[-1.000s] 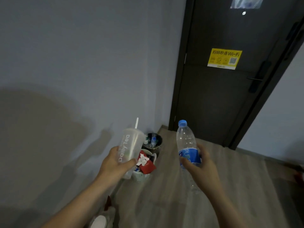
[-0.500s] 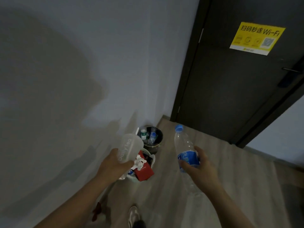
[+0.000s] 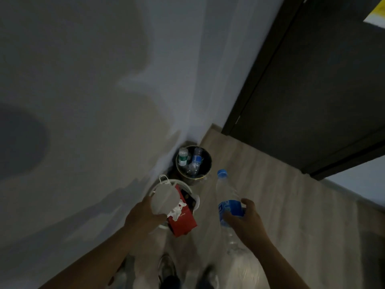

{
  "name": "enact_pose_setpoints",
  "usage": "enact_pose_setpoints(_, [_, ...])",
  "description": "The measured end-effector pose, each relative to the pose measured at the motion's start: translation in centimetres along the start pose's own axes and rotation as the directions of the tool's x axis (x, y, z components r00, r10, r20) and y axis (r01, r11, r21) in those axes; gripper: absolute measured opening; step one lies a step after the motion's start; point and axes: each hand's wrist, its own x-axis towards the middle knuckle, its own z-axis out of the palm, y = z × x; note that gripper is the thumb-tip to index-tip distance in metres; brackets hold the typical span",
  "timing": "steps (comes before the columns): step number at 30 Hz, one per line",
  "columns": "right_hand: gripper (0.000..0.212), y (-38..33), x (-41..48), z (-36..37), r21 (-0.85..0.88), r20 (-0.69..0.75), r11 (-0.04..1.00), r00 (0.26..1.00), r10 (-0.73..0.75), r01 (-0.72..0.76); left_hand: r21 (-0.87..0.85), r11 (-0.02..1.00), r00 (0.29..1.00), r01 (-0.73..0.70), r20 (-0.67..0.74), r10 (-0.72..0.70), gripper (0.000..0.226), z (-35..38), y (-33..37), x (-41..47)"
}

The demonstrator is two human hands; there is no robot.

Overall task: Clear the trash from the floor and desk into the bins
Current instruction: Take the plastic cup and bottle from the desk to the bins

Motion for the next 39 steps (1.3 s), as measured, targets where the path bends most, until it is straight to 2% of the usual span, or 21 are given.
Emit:
enact_pose_setpoints(6, [0.067, 1.5, 8.7, 2.2, -0.078, 0.037, 0.994, 0.996, 0.085, -0.082, 0.061, 0.995, 0.996, 0.084, 0.000, -0.085, 0.072, 2.9, -0.5, 5.7])
enact_pose_setpoints(12, [0.070, 3.6, 18.5, 4.4, -0.162, 0.093, 0.981, 0.988, 0.123, -0.107, 0.082, 0.991, 0.994, 0.106, -0.026, -0.104, 0.065, 7.7, -1.4, 11.4])
enact_pose_setpoints(18, [0.071, 5.4, 29.4, 7.5, -0.190, 0.113, 0.969, 0.977, 0.183, -0.159, -0.034, 0.977, 0.974, 0.212, 0.095, -0.208, 0.058, 13.0, -2.9, 18.9])
enact_pose_setpoints(22, [0.071, 6.2, 36.1, 10.5, -0.222, 0.110, 0.957, 0.970, 0.215, -0.187, -0.012, 0.966, 0.965, 0.259, 0.040, -0.258, 0.070, 16.5, -4.3, 23.2])
enact_pose_setpoints(25, [0.072, 6.8, 40.4, 12.3, -0.264, 0.108, 0.944, 0.966, 0.233, -0.198, 0.016, 0.955, 0.955, 0.295, 0.032, -0.295, 0.067, 18.8, -5.6, 25.3])
enact_pose_setpoints(31, [0.081, 8.0, 47.7, 16.8, -0.305, 0.099, 0.932, 0.966, 0.238, -0.198, 0.077, 0.962, 0.964, 0.262, 0.017, -0.264, 0.073, 22.6, -8.9, 28.8])
enact_pose_setpoints(35, [0.072, 9.5, 49.9, 18.9, -0.344, 0.021, 0.925, 0.984, 0.178, -0.160, 0.103, 0.976, 0.981, 0.192, -0.014, -0.191, 0.081, 24.7, -9.6, 30.3])
enact_pose_setpoints(39, [0.063, 10.7, 50.2, 19.8, -0.309, -0.032, 0.943, 0.992, 0.121, -0.125, 0.063, 0.987, 0.988, 0.150, -0.035, -0.148, 0.089, 26.1, -9.0, 31.0])
